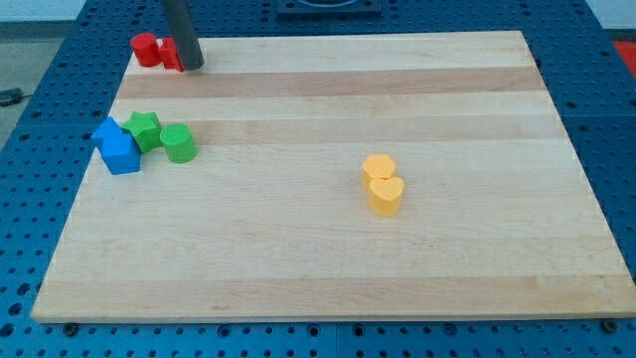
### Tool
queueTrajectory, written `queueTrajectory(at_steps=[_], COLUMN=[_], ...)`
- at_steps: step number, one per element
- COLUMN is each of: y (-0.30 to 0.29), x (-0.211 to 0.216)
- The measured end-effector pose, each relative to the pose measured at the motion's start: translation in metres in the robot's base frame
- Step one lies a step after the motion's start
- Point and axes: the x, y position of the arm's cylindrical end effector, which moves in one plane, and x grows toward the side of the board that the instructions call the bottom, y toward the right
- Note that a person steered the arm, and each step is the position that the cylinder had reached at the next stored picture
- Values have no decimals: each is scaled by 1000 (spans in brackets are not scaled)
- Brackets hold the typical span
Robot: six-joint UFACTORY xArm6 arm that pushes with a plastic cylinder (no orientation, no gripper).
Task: Push the blue blocks into green star
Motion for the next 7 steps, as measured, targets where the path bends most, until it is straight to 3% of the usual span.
queueTrajectory(at_steps=[2,3,5,7], y=[-20,-21,-89,-101], x=[0,27,48,78])
